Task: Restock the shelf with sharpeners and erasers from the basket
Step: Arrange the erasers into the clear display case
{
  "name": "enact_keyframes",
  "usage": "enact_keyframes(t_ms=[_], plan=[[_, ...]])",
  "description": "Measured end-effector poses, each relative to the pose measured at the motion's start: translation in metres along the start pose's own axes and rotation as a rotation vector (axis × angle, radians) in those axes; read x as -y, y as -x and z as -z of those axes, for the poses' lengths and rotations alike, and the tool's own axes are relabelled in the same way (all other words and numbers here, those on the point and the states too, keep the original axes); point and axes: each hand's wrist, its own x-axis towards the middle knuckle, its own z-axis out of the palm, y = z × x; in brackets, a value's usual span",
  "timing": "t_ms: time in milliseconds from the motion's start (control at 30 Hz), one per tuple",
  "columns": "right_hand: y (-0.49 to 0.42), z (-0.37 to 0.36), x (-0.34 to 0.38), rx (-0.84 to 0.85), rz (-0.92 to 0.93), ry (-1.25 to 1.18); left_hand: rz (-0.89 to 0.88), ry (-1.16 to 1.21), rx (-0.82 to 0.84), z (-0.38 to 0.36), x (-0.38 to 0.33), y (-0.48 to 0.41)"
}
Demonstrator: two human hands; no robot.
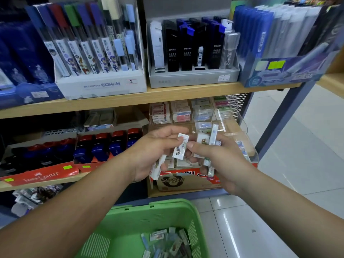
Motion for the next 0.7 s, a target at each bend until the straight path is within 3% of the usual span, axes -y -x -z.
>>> enact_keyframes(t_ms=[167,333,700], plan=[[-0.001,-0.013,-0.001,-0.013,0.019,-0.007,-0.047,-0.222,-0.017,0.0,-0.003,0.006],[-0.013,-0.021,-0.002,-0.172,0.046,-0.007,-0.153,-0.789,-0.338,0.045,-0.007,-0.002],[-0.022,-0.028,-0.009,-0.166,0.057,0.002,0.104,-1.172,0.008,0.059,-0.02,-0.042]])
